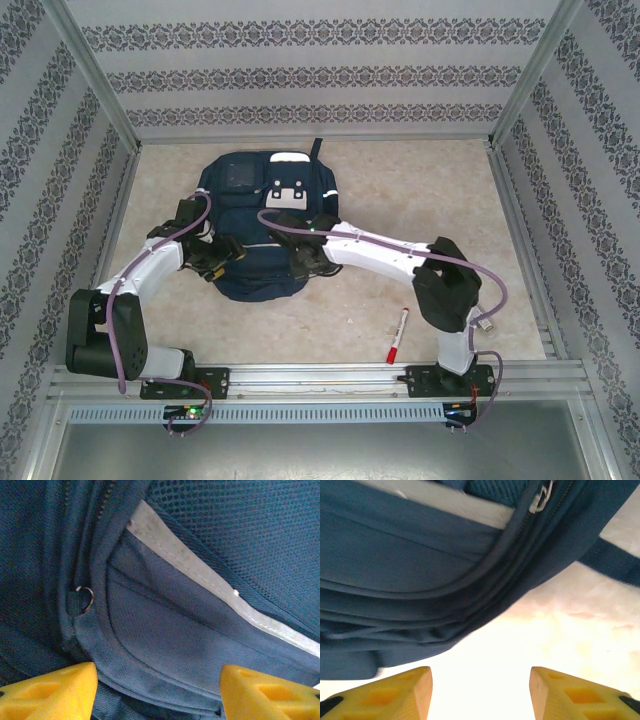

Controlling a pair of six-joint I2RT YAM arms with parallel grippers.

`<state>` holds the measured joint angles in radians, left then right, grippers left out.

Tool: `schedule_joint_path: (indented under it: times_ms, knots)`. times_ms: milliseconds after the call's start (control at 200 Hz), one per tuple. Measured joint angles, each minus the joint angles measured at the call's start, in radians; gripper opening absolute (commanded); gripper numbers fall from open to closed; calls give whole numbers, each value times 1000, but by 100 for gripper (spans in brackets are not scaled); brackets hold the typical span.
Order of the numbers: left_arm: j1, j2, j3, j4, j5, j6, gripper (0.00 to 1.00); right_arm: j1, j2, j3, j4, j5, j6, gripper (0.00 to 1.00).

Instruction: Pack books, pencil case, and school supplies into a backpack

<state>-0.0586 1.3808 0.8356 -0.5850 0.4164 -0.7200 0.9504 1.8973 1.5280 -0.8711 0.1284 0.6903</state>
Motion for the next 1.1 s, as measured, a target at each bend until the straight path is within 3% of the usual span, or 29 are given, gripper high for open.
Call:
schedule_joint_path:
  times_ms: [275,400,505,864,1099]
  knots:
    - [-32,-18,75,-57,54,6,63,-39,-53,-62,121,-119,454,54]
    - [-33,-28,124,-85,47,18,63,-4,-48,-111,185,-180,697,50]
    - [-33,-49,131,-92,47,20,63,22,-28,-105,240,-210,810,46]
    - [-33,-89,64,-92,47,4,62,27,69,-45,273,-186,894,22]
    - [-33,-130,58,-92,31,5,62,30,124,-6,270,-176,882,21]
